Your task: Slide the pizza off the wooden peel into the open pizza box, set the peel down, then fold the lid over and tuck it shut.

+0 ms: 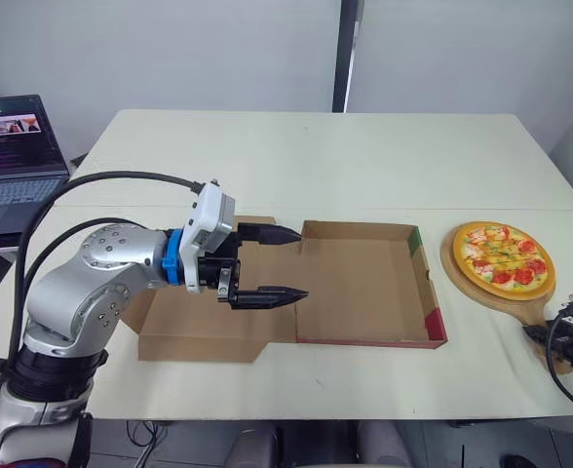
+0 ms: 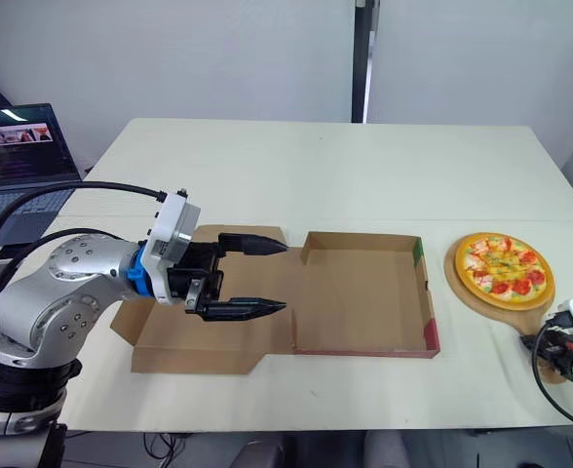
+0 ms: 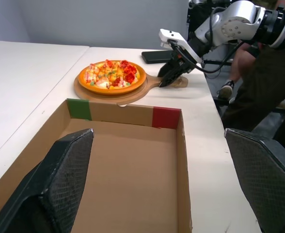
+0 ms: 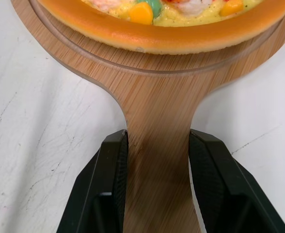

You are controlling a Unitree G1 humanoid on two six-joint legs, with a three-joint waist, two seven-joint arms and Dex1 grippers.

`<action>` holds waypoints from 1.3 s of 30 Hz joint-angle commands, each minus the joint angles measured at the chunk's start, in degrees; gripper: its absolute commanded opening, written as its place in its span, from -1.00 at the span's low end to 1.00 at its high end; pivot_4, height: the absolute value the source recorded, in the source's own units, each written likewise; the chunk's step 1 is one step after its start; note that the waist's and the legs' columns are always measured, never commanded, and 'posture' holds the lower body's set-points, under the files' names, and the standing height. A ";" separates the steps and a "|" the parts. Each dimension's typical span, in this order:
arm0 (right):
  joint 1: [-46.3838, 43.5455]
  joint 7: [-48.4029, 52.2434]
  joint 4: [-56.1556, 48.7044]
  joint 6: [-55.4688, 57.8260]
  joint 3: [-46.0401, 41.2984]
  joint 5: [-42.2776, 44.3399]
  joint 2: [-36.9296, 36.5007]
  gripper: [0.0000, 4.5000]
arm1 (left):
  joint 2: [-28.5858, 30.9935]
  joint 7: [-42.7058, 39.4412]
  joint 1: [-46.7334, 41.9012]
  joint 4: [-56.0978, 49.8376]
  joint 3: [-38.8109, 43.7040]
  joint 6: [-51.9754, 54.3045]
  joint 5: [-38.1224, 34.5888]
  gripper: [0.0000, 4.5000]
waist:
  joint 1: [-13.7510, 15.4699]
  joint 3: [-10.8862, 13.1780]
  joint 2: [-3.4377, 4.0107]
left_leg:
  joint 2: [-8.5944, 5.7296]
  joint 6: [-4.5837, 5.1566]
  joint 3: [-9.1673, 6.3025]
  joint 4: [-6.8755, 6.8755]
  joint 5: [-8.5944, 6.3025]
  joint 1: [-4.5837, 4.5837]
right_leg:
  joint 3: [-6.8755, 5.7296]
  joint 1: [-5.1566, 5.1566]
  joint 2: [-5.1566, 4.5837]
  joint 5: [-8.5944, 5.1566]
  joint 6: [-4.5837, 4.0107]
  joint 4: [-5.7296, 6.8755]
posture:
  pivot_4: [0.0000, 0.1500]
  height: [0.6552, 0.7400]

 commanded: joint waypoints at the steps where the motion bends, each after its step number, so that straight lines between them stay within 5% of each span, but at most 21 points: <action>1: 0.73 -1.76 -1.79 -1.81 -4.06 -0.65 -0.22 -0.30 | -0.42 -0.26 -1.26 -0.28 0.12 -1.02 0.10 1.00 | 0.03 0.02 0.05 | 0.00 0.00 0.00 0.00 0.00 0.00 | 0.00 0.00 0.00 0.00 0.00 0.00 | 1.00 1.00; 39: -1.85 4.44 -5.99 -5.17 -11.50 4.04 -4.27 -0.30 | -0.34 0.06 -3.14 2.46 2.52 0.73 -0.96 1.00 | -0.03 0.33 0.82 | 0.00 0.00 0.04 -0.03 0.00 -0.03 | 0.02 -0.06 0.00 0.00 0.00 0.00 | 1.00 1.00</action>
